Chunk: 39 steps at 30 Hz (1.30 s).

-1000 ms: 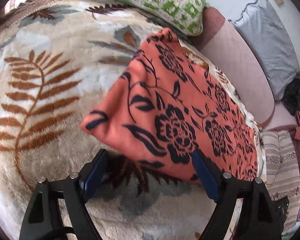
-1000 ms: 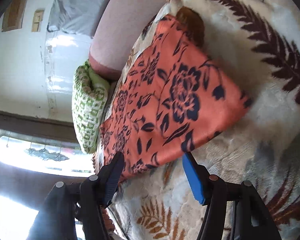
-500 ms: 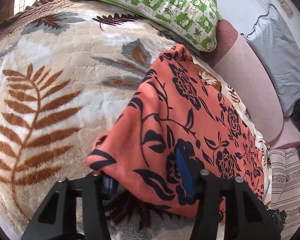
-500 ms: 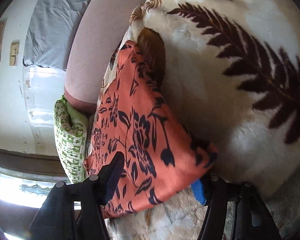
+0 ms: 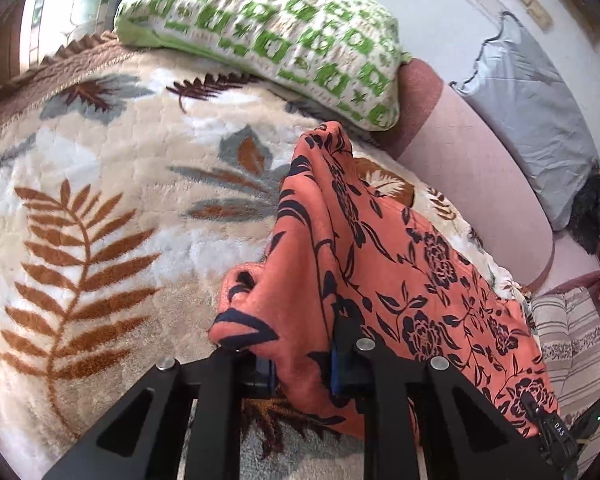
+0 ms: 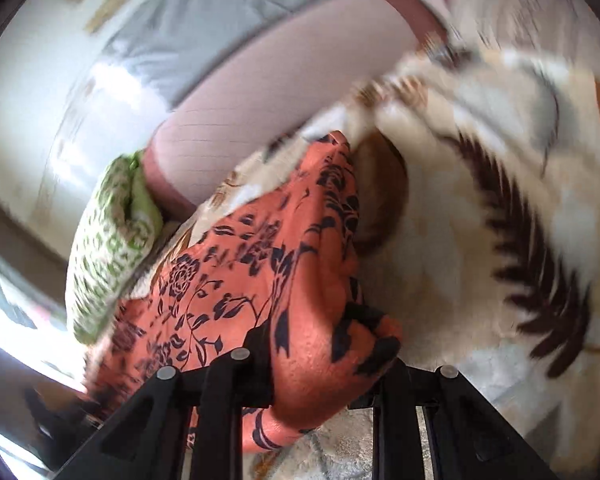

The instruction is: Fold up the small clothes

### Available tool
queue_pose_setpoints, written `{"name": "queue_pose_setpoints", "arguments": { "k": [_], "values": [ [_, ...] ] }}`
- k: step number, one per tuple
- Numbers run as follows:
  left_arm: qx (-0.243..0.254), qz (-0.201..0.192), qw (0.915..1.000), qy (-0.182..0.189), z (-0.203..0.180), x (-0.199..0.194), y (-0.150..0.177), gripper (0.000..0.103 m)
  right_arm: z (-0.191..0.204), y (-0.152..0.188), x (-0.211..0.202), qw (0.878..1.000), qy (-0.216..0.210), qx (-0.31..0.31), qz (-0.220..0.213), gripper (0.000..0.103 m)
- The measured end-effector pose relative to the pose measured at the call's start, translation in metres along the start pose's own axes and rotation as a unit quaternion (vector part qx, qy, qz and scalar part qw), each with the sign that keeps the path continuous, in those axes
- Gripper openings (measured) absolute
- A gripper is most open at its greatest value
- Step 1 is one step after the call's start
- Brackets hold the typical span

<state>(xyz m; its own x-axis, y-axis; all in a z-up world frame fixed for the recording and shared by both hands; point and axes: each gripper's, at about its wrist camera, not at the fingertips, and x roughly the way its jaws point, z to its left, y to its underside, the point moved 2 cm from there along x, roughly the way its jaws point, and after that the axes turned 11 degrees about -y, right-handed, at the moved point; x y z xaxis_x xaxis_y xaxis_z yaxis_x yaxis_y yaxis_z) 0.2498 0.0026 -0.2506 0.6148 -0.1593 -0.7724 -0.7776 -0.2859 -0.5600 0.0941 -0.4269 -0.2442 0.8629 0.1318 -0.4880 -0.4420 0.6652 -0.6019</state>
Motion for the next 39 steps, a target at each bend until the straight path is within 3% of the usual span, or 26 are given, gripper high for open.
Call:
{"name": "queue_pose_setpoints", "arguments": {
  "k": [10, 14, 18, 22, 24, 25, 29, 33, 36, 39],
  "values": [
    [-0.007, 0.031, 0.9993, 0.018, 0.037, -0.036, 0.034, 0.019, 0.006, 0.033, -0.045, 0.999, 0.006, -0.023, 0.022, 0.022],
    [0.029, 0.02, 0.9993, -0.008, 0.042, -0.055, 0.06, 0.019, -0.006, 0.061, -0.066, 0.999, 0.014, -0.021, 0.046, 0.022],
    [0.05, 0.021, 0.9981, -0.031, 0.04, -0.056, 0.071, 0.02, -0.025, 0.074, -0.063, 0.997, 0.028, 0.02, 0.069, 0.023],
    [0.063, 0.028, 0.9959, -0.059, 0.04, -0.05, 0.072, 0.026, -0.038, 0.073, -0.058, 0.994, 0.023, 0.075, 0.08, 0.03],
    [0.068, 0.029, 0.9951, -0.066, 0.041, -0.048, 0.073, 0.028, -0.042, 0.076, -0.058, 0.991, 0.032, 0.095, 0.093, 0.049],
    [0.066, 0.032, 0.9952, -0.065, 0.041, -0.048, 0.073, 0.028, -0.043, 0.079, -0.062, 0.99, 0.022, 0.109, 0.09, 0.063],
    [0.063, 0.035, 0.9957, -0.058, 0.042, -0.047, 0.07, 0.029, -0.034, 0.095, -0.083, 0.987, 0.023, 0.106, 0.119, 0.064],
    [0.066, 0.032, 0.9956, -0.058, 0.04, -0.048, 0.07, 0.029, -0.023, 0.114, -0.104, 0.978, 0.014, 0.099, 0.184, 0.064],
    [0.066, 0.033, 0.9956, -0.057, 0.041, -0.048, 0.069, 0.029, -0.006, 0.125, -0.115, 0.972, -0.017, 0.085, 0.216, 0.064],
    [0.068, 0.03, 0.9953, -0.061, 0.04, -0.048, 0.069, 0.029, 0.022, 0.121, -0.112, 0.974, -0.045, 0.048, 0.216, 0.063]
  ]
}}
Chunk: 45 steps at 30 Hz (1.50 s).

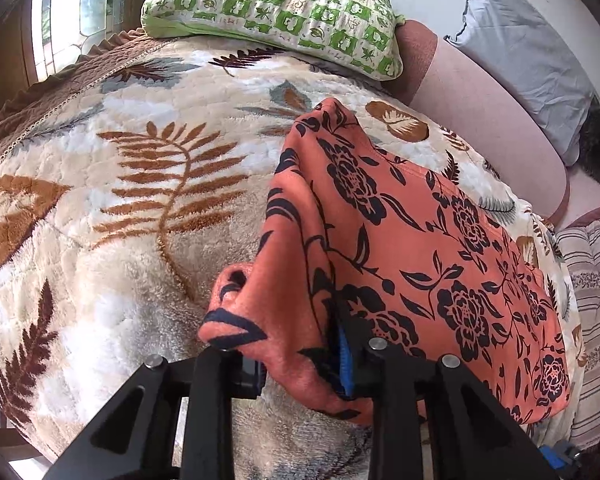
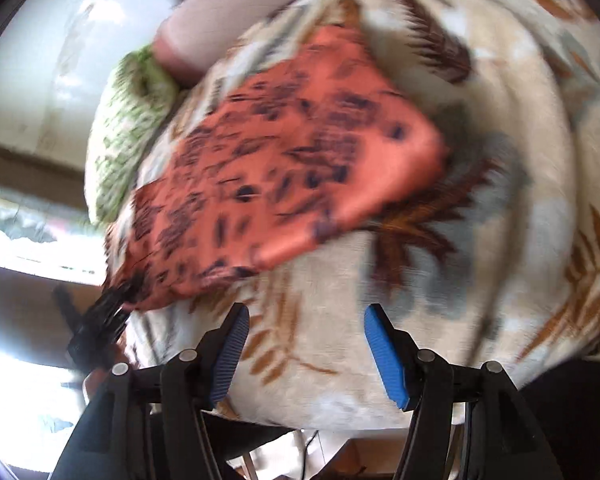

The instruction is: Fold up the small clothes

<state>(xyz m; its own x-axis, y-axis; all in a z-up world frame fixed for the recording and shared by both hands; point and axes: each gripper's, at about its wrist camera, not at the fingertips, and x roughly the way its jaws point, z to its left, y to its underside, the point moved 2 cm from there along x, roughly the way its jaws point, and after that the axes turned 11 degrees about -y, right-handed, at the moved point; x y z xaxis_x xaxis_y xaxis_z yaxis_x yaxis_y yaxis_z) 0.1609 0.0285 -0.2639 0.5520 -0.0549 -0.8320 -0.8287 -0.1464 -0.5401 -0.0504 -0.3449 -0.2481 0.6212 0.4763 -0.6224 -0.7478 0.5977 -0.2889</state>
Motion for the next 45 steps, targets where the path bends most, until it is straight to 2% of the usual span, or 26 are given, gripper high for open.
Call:
{"name": "queue_pose_setpoints", "arguments": {
  "k": [3, 6, 10, 13, 15, 16, 18, 21, 22, 23, 26, 29, 31, 33, 34, 38, 40, 42, 43, 44, 45],
  "values": [
    [0.002, -0.001, 1.0, -0.003, 0.0, 0.001, 0.001, 0.029, 0.029, -0.018, 0.018, 0.999, -0.006, -0.049, -0.01, 0.063],
    [0.004, 0.0, 1.0, -0.006, -0.001, 0.002, 0.002, 0.03, 0.058, -0.038, 0.05, 0.994, 0.001, -0.106, -0.01, 0.057],
    [0.001, 0.004, 0.9999, -0.011, 0.0, 0.004, 0.003, 0.033, 0.084, -0.061, 0.097, 0.986, 0.023, -0.162, -0.001, 0.032],
    [0.001, 0.008, 0.9998, -0.015, 0.0, 0.007, 0.003, 0.041, 0.09, -0.071, 0.124, 0.982, 0.039, -0.183, 0.0, 0.031],
    [-0.004, 0.015, 0.9998, -0.013, 0.002, 0.01, 0.003, 0.055, 0.082, -0.07, 0.144, 0.983, 0.039, -0.177, 0.02, 0.031],
    [-0.006, 0.02, 0.9997, -0.007, 0.002, 0.012, 0.003, 0.063, 0.078, -0.067, 0.159, 0.979, 0.055, -0.191, 0.036, 0.032],
    [-0.003, 0.017, 0.9998, -0.006, 0.0, 0.013, 0.004, 0.066, 0.077, -0.062, 0.165, 0.973, 0.061, -0.223, 0.018, 0.03],
    [0.002, 0.006, 1.0, -0.002, -0.003, 0.014, 0.005, 0.066, 0.082, -0.064, 0.161, 0.973, 0.057, -0.223, 0.024, 0.03],
    [-0.006, 0.002, 1.0, 0.002, -0.002, 0.014, 0.004, 0.062, 0.083, -0.065, 0.158, 0.975, 0.041, -0.22, 0.022, 0.031],
    [-0.019, -0.002, 0.9998, 0.005, 0.001, 0.014, 0.003, 0.047, 0.083, -0.065, 0.155, 0.976, 0.025, -0.215, 0.017, 0.031],
    [-0.048, 0.003, 0.9985, 0.024, 0.006, 0.019, 0.001, 0.032, 0.095, -0.067, 0.146, 0.974, -0.002, -0.225, -0.004, 0.031],
    [-0.044, -0.01, 0.9989, 0.015, 0.0, 0.017, 0.001, 0.027, 0.101, -0.063, 0.158, 0.974, -0.018, -0.226, -0.008, 0.031],
    [-0.034, -0.022, 0.9992, 0.005, -0.005, 0.015, 0.0, 0.025, 0.09, -0.06, 0.187, 0.976, 0.011, -0.214, 0.045, 0.033],
    [-0.031, -0.03, 0.9991, -0.004, -0.007, 0.013, 0.0, 0.025, 0.094, -0.061, 0.186, 0.971, 0.004, -0.238, 0.036, 0.033],
    [-0.027, -0.034, 0.999, -0.007, -0.009, 0.011, -0.001, 0.024, 0.095, -0.064, 0.185, 0.973, 0.002, -0.227, 0.049, 0.033],
    [0.007, -0.071, 0.997, -0.03, -0.025, -0.006, -0.002, 0.023, 0.078, -0.08, 0.175, 0.985, -0.058, -0.146, 0.069, 0.033],
    [0.028, -0.093, 0.9947, -0.035, -0.037, -0.017, -0.002, 0.022, 0.071, -0.092, 0.161, 0.988, -0.082, -0.12, 0.048, 0.033],
    [0.058, -0.114, 0.9908, -0.043, -0.053, -0.029, 0.0, 0.022, 0.069, -0.099, 0.147, 0.987, -0.103, -0.121, 0.029, 0.036],
    [0.075, -0.125, 0.9882, -0.047, -0.062, -0.034, 0.003, 0.022, 0.068, -0.104, 0.142, 0.985, -0.123, -0.117, 0.027, 0.044],
    [0.093, -0.133, 0.9855, -0.05, -0.072, -0.039, 0.006, 0.022, 0.067, -0.108, 0.137, 0.983, -0.148, -0.108, 0.026, 0.069],
    [0.112, -0.141, 0.9824, -0.05, -0.083, -0.044, 0.01, 0.022, 0.065, -0.112, 0.134, 0.98, -0.168, -0.099, 0.025, 0.078]
  ]
}}
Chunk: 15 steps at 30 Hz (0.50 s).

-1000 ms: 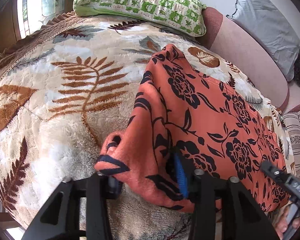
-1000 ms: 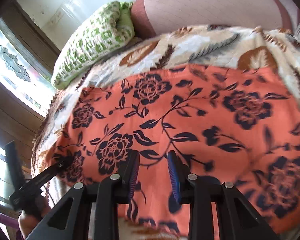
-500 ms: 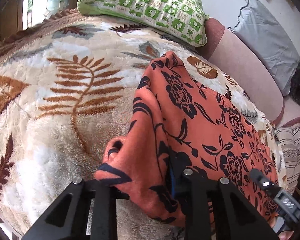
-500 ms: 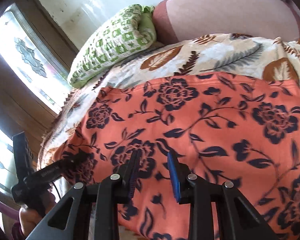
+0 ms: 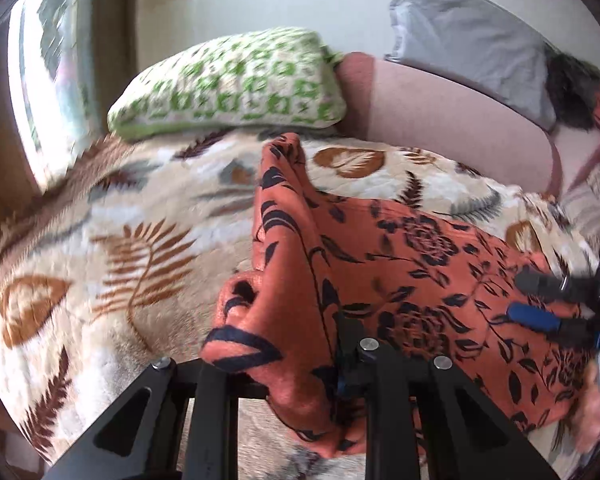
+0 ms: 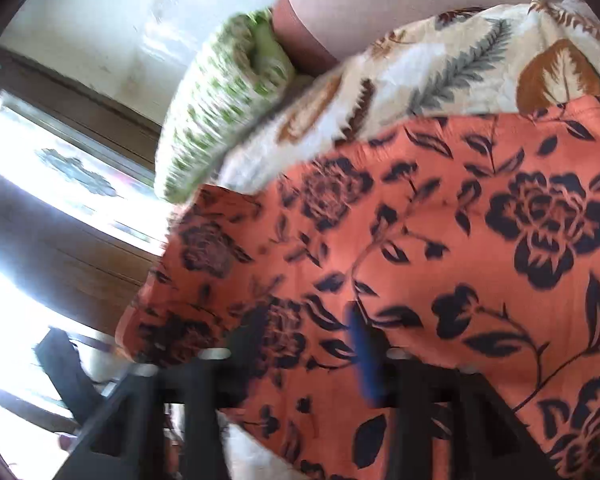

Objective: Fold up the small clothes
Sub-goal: 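Hold the shirt bundle with the left tool while the right tool grasps it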

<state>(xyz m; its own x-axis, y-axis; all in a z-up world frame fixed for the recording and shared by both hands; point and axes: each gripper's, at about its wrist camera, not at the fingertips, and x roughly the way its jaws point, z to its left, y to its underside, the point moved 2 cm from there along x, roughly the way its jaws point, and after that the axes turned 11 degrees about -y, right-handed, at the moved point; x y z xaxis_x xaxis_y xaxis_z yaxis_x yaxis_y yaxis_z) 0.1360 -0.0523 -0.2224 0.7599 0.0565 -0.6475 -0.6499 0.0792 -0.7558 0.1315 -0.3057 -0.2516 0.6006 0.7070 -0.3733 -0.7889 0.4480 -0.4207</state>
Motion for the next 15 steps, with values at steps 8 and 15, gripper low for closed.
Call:
{"name": "queue_pose_setpoints", "arguments": {
  "k": [8, 15],
  "values": [
    [0.146, -0.036, 0.9886, 0.006, -0.086, -0.03, 0.027, 0.021, -0.014, -0.026, -0.011, 0.992, -0.116, 0.053, 0.017, 0.08],
    [0.207, -0.042, 0.9774, 0.006, -0.118, -0.031, 0.054, 0.021, -0.031, -0.033, -0.017, 0.994, -0.068, 0.081, 0.02, 0.08]
  ]
}}
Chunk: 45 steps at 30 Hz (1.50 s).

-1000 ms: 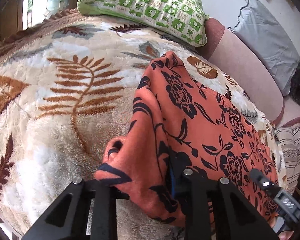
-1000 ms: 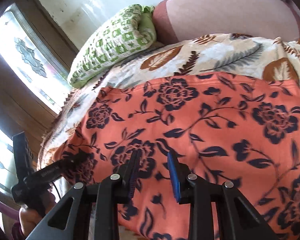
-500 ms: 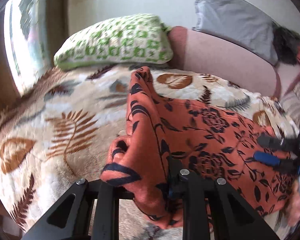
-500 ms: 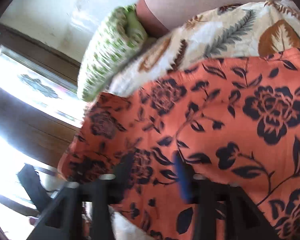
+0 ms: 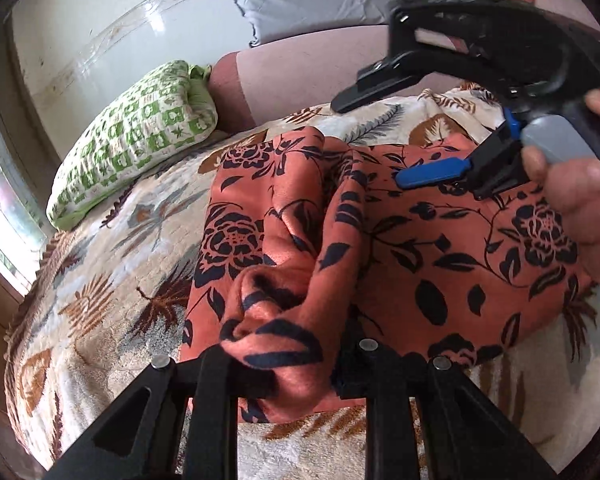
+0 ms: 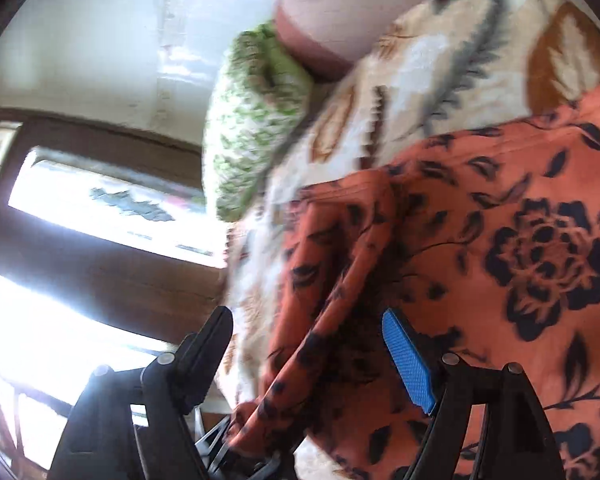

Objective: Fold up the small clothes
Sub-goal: 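Hold the shirt bundle with the left tool while the right tool grasps it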

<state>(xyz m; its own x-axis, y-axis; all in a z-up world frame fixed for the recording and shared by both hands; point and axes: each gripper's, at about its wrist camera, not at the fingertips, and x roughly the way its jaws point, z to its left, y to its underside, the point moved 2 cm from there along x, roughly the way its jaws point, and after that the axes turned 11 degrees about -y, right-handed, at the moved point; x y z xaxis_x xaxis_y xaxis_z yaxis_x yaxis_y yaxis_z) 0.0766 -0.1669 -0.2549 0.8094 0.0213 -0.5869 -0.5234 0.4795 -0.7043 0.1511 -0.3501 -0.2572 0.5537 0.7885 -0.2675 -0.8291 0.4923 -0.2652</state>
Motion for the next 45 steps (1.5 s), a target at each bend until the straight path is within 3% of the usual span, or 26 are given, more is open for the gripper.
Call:
{"name": "queue_pose_setpoints", "arguments": {
  "k": [4, 7, 10, 12, 13, 14, 16, 20, 25, 30, 36, 39, 41, 43, 45],
  "values": [
    [0.015, -0.001, 0.9999, -0.003, -0.005, 0.0, 0.0, 0.021, -0.021, -0.004, 0.012, 0.999, -0.008, 0.053, 0.002, 0.08],
    [0.033, -0.004, 0.9994, -0.008, -0.009, -0.002, 0.002, 0.021, -0.012, -0.005, 0.023, 0.999, -0.031, 0.044, 0.003, 0.08],
    [0.053, -0.008, 0.9985, -0.011, -0.014, -0.004, 0.005, 0.021, -0.004, -0.004, 0.035, 1.0, -0.006, 0.012, 0.004, 0.079],
    [0.063, -0.01, 0.9979, -0.009, -0.015, -0.004, 0.006, 0.021, -0.001, -0.004, 0.042, 1.0, 0.017, -0.015, 0.006, 0.067],
    [0.066, -0.01, 0.9977, -0.007, -0.015, -0.004, 0.005, 0.021, -0.001, -0.006, 0.047, 0.999, 0.037, -0.033, 0.011, 0.039],
    [0.069, -0.009, 0.9976, -0.005, -0.016, -0.005, 0.005, 0.021, -0.001, -0.006, 0.048, 0.997, 0.067, -0.049, 0.011, 0.021],
    [0.07, -0.001, 0.9975, 0.01, -0.017, -0.007, 0.002, 0.021, -0.003, -0.009, 0.046, 0.994, 0.09, -0.059, 0.006, 0.014],
    [0.082, -0.009, 0.9951, 0.054, -0.03, -0.022, -0.025, 0.021, 0.01, -0.017, 0.019, 0.991, 0.093, -0.093, -0.022, 0.012],
    [0.099, -0.026, 0.9857, 0.134, -0.069, -0.042, -0.072, 0.022, 0.007, -0.041, -0.05, 0.988, 0.086, -0.095, -0.083, 0.012],
    [0.097, -0.014, 0.9766, 0.191, -0.124, -0.04, -0.096, 0.022, -0.016, -0.063, -0.109, 0.984, 0.103, -0.082, -0.122, 0.012],
    [0.078, 0.037, 0.9683, 0.234, -0.164, -0.009, -0.098, 0.026, -0.058, -0.087, -0.136, 0.984, 0.125, -0.04, -0.121, 0.015],
    [0.068, 0.051, 0.9612, 0.262, -0.166, 0.005, -0.097, 0.04, -0.079, -0.093, -0.14, 0.984, 0.139, -0.01, -0.114, 0.016],
    [0.065, 0.048, 0.9545, 0.287, -0.163, 0.006, -0.097, 0.061, -0.086, -0.092, -0.142, 0.983, 0.144, -0.006, -0.112, 0.018],
    [0.073, 0.048, 0.9518, 0.294, -0.162, 0.006, -0.096, 0.068, -0.086, -0.09, -0.147, 0.982, 0.151, -0.008, -0.11, 0.022],
    [0.084, 0.046, 0.9507, 0.295, -0.16, -0.003, -0.093, 0.069, -0.081, -0.088, -0.153, 0.981, 0.157, -0.013, -0.118, 0.025]
  ]
}}
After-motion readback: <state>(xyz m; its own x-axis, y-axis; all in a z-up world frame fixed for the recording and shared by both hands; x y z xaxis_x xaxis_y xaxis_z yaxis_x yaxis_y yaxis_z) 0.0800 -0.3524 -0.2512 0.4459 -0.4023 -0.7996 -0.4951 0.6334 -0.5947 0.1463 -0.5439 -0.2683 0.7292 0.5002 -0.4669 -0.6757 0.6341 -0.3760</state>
